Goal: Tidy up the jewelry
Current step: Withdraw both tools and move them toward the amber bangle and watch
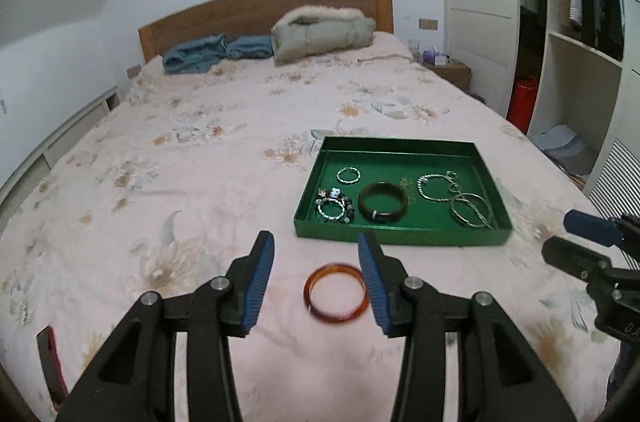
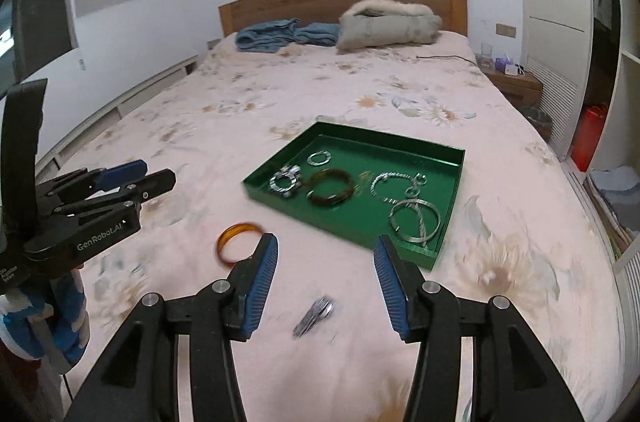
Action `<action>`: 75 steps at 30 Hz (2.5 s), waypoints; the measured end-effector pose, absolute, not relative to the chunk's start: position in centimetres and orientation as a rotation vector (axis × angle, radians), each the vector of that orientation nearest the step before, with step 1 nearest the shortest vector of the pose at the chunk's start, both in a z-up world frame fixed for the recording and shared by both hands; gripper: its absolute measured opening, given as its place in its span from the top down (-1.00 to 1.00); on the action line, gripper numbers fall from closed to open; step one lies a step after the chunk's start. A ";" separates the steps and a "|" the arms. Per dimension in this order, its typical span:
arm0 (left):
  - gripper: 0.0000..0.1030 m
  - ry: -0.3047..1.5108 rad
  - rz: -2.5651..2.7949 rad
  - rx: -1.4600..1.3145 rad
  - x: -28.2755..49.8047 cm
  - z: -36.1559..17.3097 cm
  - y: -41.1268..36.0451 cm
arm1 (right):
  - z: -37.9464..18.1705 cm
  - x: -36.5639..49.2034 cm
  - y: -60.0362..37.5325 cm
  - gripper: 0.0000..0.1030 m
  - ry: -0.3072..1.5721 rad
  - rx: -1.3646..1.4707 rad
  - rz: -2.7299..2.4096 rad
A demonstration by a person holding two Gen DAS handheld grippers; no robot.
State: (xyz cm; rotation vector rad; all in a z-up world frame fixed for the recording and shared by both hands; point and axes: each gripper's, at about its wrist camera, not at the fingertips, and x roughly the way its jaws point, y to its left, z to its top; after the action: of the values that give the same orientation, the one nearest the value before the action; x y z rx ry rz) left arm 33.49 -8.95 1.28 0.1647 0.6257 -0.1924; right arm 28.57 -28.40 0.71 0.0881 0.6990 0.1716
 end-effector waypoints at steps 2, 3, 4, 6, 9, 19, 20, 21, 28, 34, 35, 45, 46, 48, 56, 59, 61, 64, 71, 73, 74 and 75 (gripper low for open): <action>0.13 0.607 -0.189 0.170 31.6 1.8 -8.5 | 0.9 27.0 -27.9 0.03 0.696 0.085 0.176; 0.13 0.598 -0.185 0.174 30.6 2.1 -8.3 | 1.0 26.1 -27.7 0.03 0.693 0.085 0.177; 0.13 0.586 -0.184 0.177 29.4 2.4 -7.9 | 1.1 25.4 -27.6 0.03 0.691 0.087 0.179; 0.11 0.576 -0.182 0.177 27.8 2.7 -7.5 | 1.2 23.9 -27.3 0.03 0.687 0.085 0.179; 0.10 0.561 -0.179 0.176 25.1 3.3 -6.6 | 1.5 21.8 -26.9 0.00 0.681 0.078 0.174; 0.08 0.523 -0.157 0.181 18.2 4.1 -4.6 | 3.4 15.1 -26.1 -0.11 0.637 0.083 0.161; 0.08 0.519 -0.154 0.180 17.6 4.1 -4.4 | 3.6 14.6 -26.0 -0.12 0.634 0.082 0.161; 0.08 0.518 -0.152 0.179 17.2 4.2 -4.2 | 3.7 13.9 -25.9 -0.15 0.628 0.080 0.161; 0.08 0.491 -0.150 0.160 13.0 4.4 -3.3 | 3.9 9.5 -25.2 -0.42 0.599 0.099 0.156; 0.08 0.479 -0.153 0.144 9.9 4.2 -2.5 | 3.6 6.2 -24.1 -0.82 0.575 0.117 0.169; 0.08 0.492 -0.154 0.140 9.6 4.0 -2.3 | 3.7 5.8 -23.9 -0.87 0.571 0.117 0.173; -0.03 0.539 -0.144 0.130 6.2 2.7 -0.8 | 3.4 1.4 -23.4 -0.99 0.482 0.137 0.200; -0.08 0.544 -0.144 0.124 6.0 2.4 -0.7 | 3.3 1.2 -23.4 -0.99 0.467 0.131 0.199; -0.13 0.550 -0.142 0.118 5.8 1.9 -0.5 | 2.9 0.8 -23.3 -0.99 0.445 0.114 0.196; -0.14 0.576 -0.170 0.122 6.3 -0.3 -0.6 | 0.2 2.0 -23.3 -0.99 0.523 0.131 0.191; -0.14 0.591 -0.167 0.121 6.7 -1.4 -0.7 | -1.0 2.7 -23.5 -0.99 0.540 0.140 0.167; -0.14 0.603 -0.153 0.115 7.2 -2.2 -0.7 | -1.7 3.5 -23.6 -0.99 0.558 0.146 0.134; -0.14 0.619 -0.135 0.105 8.2 -3.2 -0.7 | -2.6 4.6 -23.8 -0.99 0.591 0.152 0.093; -0.14 0.692 -0.124 0.146 10.4 -4.8 -1.7 | -4.5 6.7 -23.8 -0.99 0.641 0.152 0.068; -0.14 0.711 -0.125 0.158 11.1 -5.4 -2.1 | -4.9 7.3 -23.9 -0.94 0.654 0.152 0.075; -0.14 0.716 -0.123 0.162 11.4 -5.6 -2.2 | -5.1 7.5 -23.8 -0.93 0.659 0.150 0.076; -0.14 0.721 -0.124 0.165 11.5 -5.8 -2.3 | -5.3 7.8 -23.8 -0.92 0.665 0.147 0.075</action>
State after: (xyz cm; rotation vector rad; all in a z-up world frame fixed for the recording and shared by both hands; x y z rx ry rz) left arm 11.55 -2.31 -5.77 0.1645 0.7213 -0.1244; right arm 7.81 -23.78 -5.28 0.1471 0.6645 0.0750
